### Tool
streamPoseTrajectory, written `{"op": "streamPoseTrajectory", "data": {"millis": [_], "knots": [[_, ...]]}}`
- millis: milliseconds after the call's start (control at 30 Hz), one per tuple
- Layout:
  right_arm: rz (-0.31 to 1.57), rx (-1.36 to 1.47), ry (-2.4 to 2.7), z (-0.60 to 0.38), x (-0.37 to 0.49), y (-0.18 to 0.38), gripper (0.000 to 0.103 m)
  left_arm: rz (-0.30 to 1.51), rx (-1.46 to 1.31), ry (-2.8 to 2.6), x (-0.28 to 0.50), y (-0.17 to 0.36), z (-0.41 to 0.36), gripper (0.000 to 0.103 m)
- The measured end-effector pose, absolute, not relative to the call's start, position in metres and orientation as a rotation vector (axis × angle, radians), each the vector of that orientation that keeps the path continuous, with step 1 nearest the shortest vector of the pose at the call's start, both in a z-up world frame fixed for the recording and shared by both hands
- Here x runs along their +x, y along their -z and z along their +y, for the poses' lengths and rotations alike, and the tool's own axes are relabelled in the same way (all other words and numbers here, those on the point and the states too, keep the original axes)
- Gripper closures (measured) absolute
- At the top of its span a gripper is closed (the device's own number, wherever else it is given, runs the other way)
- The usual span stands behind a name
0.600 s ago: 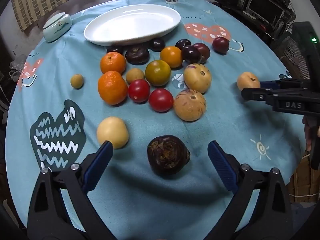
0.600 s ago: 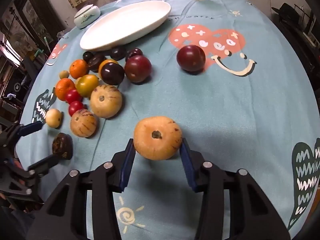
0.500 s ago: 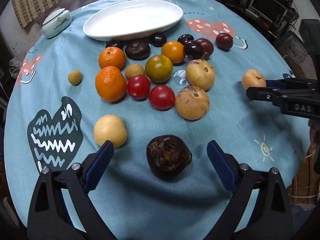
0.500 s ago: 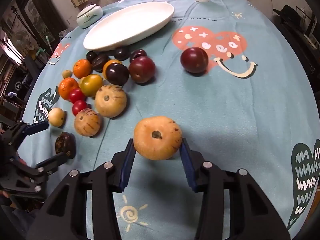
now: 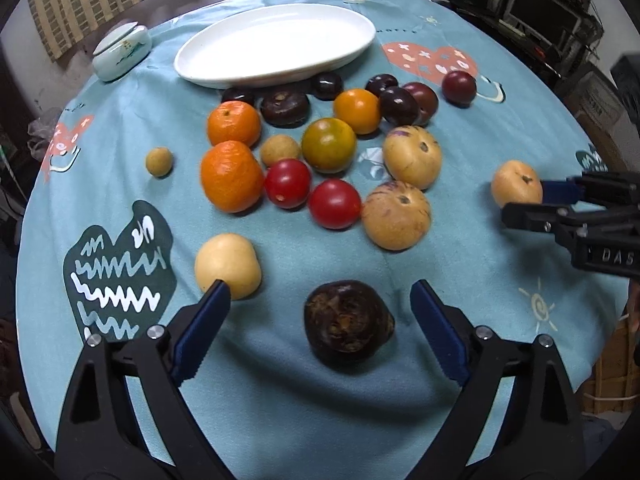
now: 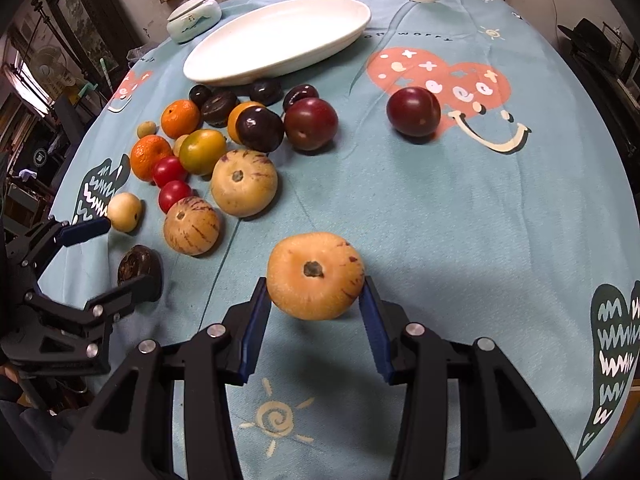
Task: Organize fruits
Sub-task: 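Grasp the dark brown fruit with the left gripper while the right gripper holds a tan fruit, then carry both fruits over the white plate and open both grippers to release them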
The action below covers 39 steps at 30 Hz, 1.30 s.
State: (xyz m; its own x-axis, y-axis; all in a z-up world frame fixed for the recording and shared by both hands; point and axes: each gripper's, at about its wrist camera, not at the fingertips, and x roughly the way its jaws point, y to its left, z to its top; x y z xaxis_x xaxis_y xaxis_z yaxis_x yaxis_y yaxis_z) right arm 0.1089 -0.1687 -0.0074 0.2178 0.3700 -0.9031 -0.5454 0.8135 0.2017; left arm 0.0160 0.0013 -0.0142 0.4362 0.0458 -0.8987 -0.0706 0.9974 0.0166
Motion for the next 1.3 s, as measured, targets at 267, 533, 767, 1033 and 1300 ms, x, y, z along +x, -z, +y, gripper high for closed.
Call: {"op": "streamPoseTrajectory", "data": {"millis": [267, 533, 767, 1033, 1300], "knots": [[1.199, -0.174, -0.644, -0.168, 0.105, 0.007, 0.057, 1.125, -0.063, -0.078, 0.014, 0.016, 0.01, 0.007], [1.209, -0.189, -0.638, -0.166, 0.104, 0.009, 0.057, 1.131, 0.004, -0.072, 0.011, 0.02, 0.001, 0.007], [1.202, -0.18, -0.648, -0.166, 0.105, 0.007, 0.057, 1.16, -0.035, 0.043, 0.014, 0.015, -0.007, 0.058], [1.2, -0.161, -0.646, -0.166, 0.105, 0.007, 0.057, 1.192, -0.104, 0.039, 0.0, 0.016, 0.01, 0.03], [1.205, -0.149, -0.657, -0.165, 0.103, 0.01, 0.057, 1.214, -0.085, 0.069, 0.01, 0.023, 0.0, 0.055]]}}
